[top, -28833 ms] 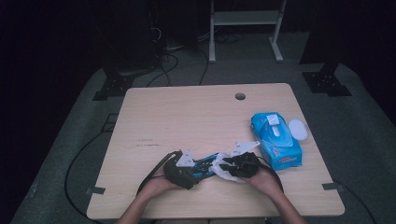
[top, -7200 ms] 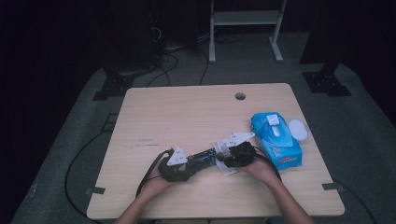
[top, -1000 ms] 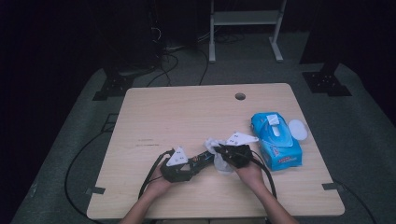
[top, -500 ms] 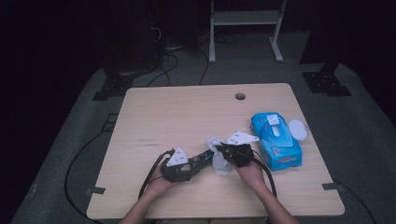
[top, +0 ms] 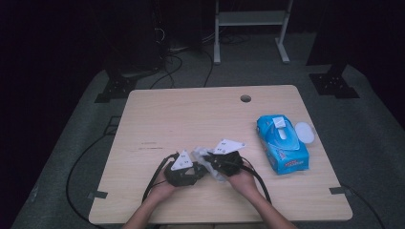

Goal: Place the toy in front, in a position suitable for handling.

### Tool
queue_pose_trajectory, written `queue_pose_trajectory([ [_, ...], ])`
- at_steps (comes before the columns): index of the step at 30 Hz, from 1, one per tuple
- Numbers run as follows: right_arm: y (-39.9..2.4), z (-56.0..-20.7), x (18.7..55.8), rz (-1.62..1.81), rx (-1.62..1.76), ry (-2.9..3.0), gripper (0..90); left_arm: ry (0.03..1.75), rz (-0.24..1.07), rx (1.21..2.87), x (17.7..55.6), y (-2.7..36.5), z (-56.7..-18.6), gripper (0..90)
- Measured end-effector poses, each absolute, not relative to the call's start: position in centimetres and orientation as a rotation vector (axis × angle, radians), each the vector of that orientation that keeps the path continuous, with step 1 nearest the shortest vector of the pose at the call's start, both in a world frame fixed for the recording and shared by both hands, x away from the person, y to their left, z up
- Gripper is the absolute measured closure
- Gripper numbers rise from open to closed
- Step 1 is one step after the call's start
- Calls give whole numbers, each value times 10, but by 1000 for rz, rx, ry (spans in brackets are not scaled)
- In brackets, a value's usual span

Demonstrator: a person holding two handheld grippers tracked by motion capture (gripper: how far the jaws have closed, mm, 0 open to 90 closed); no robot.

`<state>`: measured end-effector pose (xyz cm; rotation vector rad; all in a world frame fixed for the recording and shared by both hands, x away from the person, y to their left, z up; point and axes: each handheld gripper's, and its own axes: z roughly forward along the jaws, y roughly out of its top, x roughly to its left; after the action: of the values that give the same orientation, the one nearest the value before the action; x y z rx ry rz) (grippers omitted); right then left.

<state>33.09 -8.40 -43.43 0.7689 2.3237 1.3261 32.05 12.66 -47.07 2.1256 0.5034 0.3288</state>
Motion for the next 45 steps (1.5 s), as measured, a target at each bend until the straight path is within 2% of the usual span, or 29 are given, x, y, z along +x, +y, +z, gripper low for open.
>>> queue_pose_trajectory([
  [7,-133,-436,347,1311,957,2230,852,517,330,2128,324,128,-470,569],
  [13,-126,-438,344,1309,927,2229,851,553,320,2097,327,132,-468,550],
  [18,-126,-440,343,1314,913,2217,852,620,234,2007,333,143,-458,457],
  [28,-127,-440,342,1306,891,2215,852,698,147,1857,341,155,-452,452],
  [34,-127,-439,341,1293,877,2224,852,738,132,1832,343,156,-452,446],
  [40,-129,-438,339,1280,855,2240,850,733,152,1919,342,148,-459,440],
  [45,-130,-439,338,1282,841,2242,851,717,147,1917,342,146,-458,431],
])
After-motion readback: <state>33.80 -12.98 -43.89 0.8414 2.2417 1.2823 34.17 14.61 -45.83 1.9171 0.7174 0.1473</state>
